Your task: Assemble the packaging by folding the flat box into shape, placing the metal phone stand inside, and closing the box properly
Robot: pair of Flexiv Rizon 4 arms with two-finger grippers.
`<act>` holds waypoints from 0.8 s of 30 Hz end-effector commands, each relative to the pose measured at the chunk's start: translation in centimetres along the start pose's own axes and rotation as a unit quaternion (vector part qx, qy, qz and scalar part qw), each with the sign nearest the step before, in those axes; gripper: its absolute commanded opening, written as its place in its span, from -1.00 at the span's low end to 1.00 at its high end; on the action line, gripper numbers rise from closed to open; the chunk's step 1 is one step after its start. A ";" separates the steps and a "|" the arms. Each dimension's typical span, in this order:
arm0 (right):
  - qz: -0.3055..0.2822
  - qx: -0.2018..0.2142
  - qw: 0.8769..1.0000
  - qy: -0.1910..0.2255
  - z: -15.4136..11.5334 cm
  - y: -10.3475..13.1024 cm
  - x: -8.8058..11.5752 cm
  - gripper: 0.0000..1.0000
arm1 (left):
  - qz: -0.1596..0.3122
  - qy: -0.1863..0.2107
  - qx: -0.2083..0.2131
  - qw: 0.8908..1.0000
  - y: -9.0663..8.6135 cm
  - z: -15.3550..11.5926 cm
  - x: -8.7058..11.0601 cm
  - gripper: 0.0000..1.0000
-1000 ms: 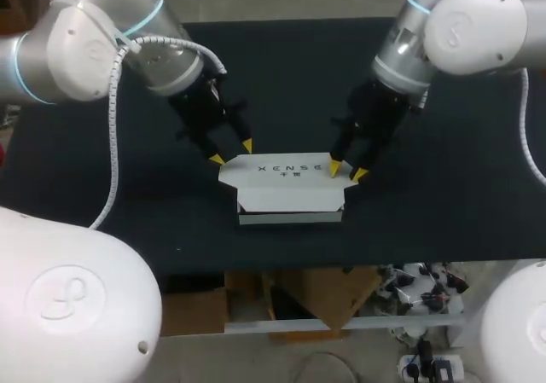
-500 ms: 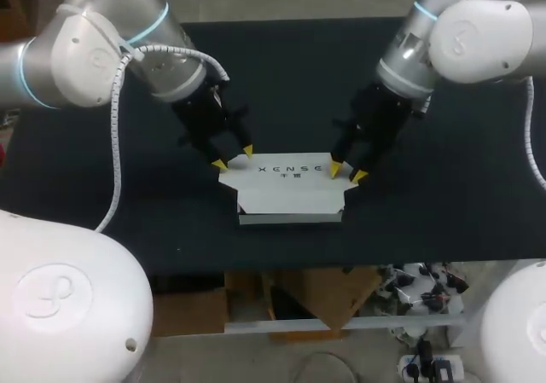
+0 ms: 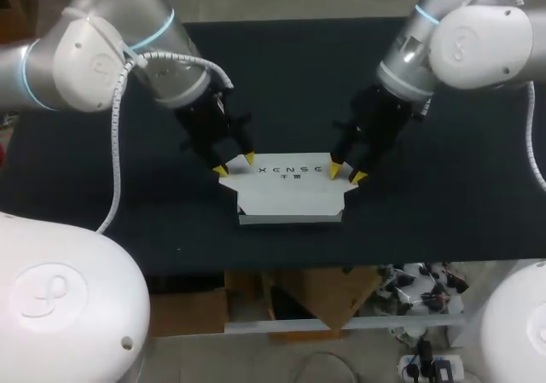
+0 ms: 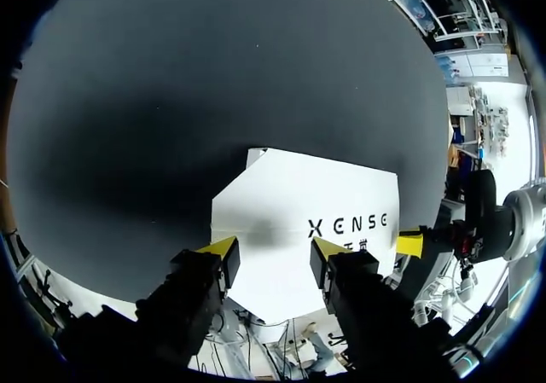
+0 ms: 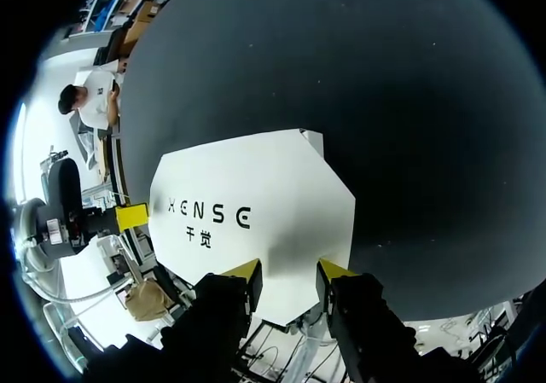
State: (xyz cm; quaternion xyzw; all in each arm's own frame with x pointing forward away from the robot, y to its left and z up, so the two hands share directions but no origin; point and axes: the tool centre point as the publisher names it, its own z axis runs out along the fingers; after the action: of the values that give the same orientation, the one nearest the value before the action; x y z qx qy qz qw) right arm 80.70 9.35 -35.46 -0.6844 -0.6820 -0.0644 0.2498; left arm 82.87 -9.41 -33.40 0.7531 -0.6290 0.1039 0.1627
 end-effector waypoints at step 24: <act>-0.001 -0.023 1.000 0.006 0.4 -0.3 -0.2 -0.13 | 0.024 -0.002 -0.007 1.000 1.2 0.4 -0.5 -0.01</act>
State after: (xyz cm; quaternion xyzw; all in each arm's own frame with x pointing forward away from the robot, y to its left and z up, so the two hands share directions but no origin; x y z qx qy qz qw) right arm 80.67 9.37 -35.83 -0.6878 -0.6800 -0.0801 0.2410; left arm 81.68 -9.16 -33.79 0.7362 -0.6477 0.1038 0.1667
